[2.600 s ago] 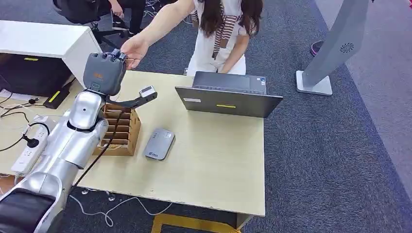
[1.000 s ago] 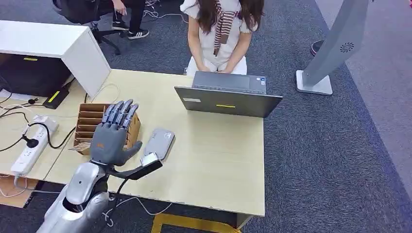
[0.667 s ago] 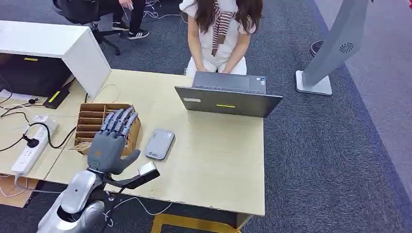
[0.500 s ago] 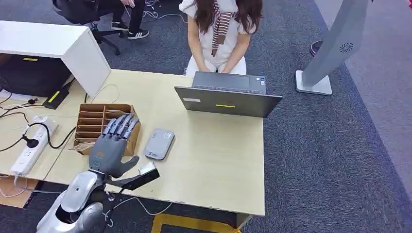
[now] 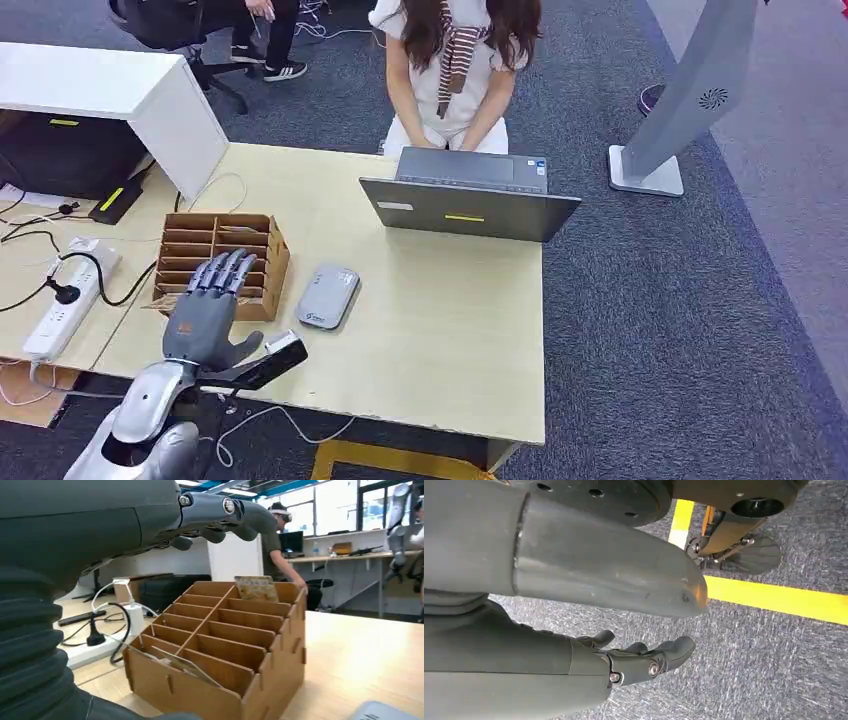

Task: Pass the card to the sensor for recognition and then transmit it.

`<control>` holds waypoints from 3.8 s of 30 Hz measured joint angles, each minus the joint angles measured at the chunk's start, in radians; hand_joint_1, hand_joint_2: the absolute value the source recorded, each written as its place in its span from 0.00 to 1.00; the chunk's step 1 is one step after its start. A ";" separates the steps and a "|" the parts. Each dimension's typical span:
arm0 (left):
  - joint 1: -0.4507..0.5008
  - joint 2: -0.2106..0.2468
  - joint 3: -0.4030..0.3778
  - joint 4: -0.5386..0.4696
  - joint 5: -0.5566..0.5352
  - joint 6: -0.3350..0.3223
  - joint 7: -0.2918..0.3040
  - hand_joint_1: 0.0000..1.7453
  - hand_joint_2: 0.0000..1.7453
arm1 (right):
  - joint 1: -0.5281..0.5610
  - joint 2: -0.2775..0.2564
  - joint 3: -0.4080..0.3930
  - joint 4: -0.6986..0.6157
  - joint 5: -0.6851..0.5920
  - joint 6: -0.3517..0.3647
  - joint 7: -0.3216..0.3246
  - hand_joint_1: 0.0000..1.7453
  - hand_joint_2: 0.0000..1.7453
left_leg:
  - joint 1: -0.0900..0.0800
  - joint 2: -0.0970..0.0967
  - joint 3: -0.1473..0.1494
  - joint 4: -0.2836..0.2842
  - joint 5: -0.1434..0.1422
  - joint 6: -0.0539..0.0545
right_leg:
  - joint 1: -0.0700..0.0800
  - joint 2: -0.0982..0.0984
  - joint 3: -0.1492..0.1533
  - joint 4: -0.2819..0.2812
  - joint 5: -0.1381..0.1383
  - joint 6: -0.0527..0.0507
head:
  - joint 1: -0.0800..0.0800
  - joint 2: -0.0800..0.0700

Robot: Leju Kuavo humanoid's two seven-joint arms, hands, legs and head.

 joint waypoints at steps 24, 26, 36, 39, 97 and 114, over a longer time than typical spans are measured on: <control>-0.002 -0.030 0.169 0.179 -0.071 0.113 -0.034 0.00 1.00 | -0.011 0.000 0.000 0.000 0.046 0.023 0.010 0.00 0.00 | 0.000 0.000 0.000 0.000 0.000 0.000 | 0.000 0.000 0.000 0.000 0.000 0.000 | 0.000 0.000; -0.007 -0.033 0.169 0.192 -0.079 0.116 -0.040 0.00 1.00 | -0.012 0.000 0.001 0.000 0.047 0.024 0.010 0.00 0.00 | 0.000 0.000 0.000 0.000 0.000 0.000 | 0.000 0.000 0.000 0.000 0.000 0.000 | 0.000 0.000; -0.046 -0.057 0.169 0.244 -0.113 0.123 -0.055 0.00 1.00 | -0.018 0.000 0.001 0.000 0.055 0.027 0.010 0.00 0.00 | 0.000 0.000 0.000 0.000 0.000 0.000 | 0.000 0.000 0.000 0.000 0.000 0.000 | 0.000 0.000; -0.062 -0.066 0.169 0.257 -0.125 0.133 -0.062 0.00 1.00 | -0.020 0.002 0.002 0.000 0.064 0.032 0.010 0.00 0.00 | 0.000 0.000 0.000 0.000 0.000 0.000 | 0.000 0.000 0.000 0.000 0.000 0.000 | 0.000 0.000; -0.116 -0.110 0.158 0.381 -0.104 0.172 -0.068 1.00 1.00 | -0.034 0.010 0.008 0.003 0.084 0.039 0.019 0.00 0.00 | 0.000 0.000 0.000 0.000 0.000 0.000 | 0.000 0.000 0.000 0.000 0.000 0.000 | 0.000 0.000; -0.114 -0.098 0.122 0.245 -0.101 0.184 -0.098 1.00 1.00 | -0.034 0.010 0.008 0.004 0.076 0.034 0.015 0.00 0.00 | 0.000 0.000 0.000 0.000 0.000 0.000 | 0.000 0.000 0.000 0.000 0.000 0.000 | 0.000 0.000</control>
